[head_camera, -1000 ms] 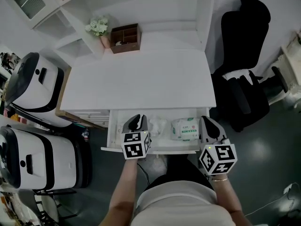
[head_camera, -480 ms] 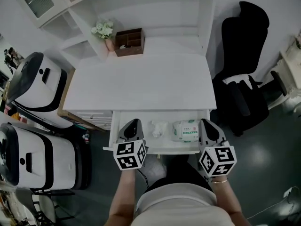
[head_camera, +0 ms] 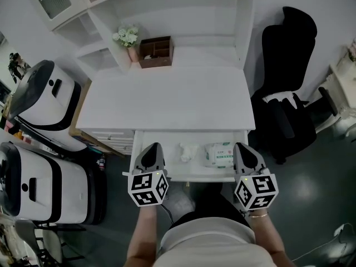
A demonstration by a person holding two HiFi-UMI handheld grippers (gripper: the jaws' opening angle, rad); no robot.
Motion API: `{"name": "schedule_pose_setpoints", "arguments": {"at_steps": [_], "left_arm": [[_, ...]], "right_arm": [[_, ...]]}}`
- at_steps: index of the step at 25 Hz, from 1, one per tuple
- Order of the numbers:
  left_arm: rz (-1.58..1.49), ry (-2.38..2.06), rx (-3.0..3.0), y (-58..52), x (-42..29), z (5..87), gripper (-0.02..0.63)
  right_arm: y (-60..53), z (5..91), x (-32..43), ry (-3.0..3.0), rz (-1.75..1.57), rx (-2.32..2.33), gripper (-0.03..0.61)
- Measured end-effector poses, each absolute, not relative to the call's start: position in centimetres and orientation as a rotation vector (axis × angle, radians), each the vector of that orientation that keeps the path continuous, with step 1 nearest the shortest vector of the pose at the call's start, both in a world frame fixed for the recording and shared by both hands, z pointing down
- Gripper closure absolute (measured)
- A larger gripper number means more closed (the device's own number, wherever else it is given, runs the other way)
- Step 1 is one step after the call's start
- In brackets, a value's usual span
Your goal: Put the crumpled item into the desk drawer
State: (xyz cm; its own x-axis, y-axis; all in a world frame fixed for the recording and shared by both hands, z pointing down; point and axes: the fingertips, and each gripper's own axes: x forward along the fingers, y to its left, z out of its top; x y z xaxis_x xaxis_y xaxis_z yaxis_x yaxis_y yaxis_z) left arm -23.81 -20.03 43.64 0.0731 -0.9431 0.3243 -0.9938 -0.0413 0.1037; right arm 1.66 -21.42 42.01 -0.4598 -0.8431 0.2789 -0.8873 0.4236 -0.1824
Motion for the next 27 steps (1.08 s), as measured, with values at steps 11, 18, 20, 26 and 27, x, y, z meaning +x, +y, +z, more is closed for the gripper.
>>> {"name": "schedule_pose_setpoints", "arguments": {"at_steps": [11,18,20,26,27], "left_arm": [[0.225,-1.939,2.057,-18.6,-24.5,43.5,0.62],[0.234,-1.936,2.061,-18.3,-24.8,43.7,0.62],[0.22,-1.939,2.06,-18.3,-25.0,43.5,0.62],[0.218,-1.939,2.069,-18.0,-25.4,43.5,0.62],[0.22,-1.938,2.071,-17.9,-25.5,43.5,0.62]], "right_arm": [[-20.4,41.8,0.7,-2.52,0.413,1.517,0.577],[-20.3,41.9,0.1,-2.522,0.413,1.502,0.577],[-20.4,41.8,0.0,-2.523,0.408,1.497,0.577],[-20.0,42.1,-0.7,-2.522,0.4,1.487,0.577],[-19.9,42.1,-0.8,-2.522,0.399,1.487,0.577]]}}
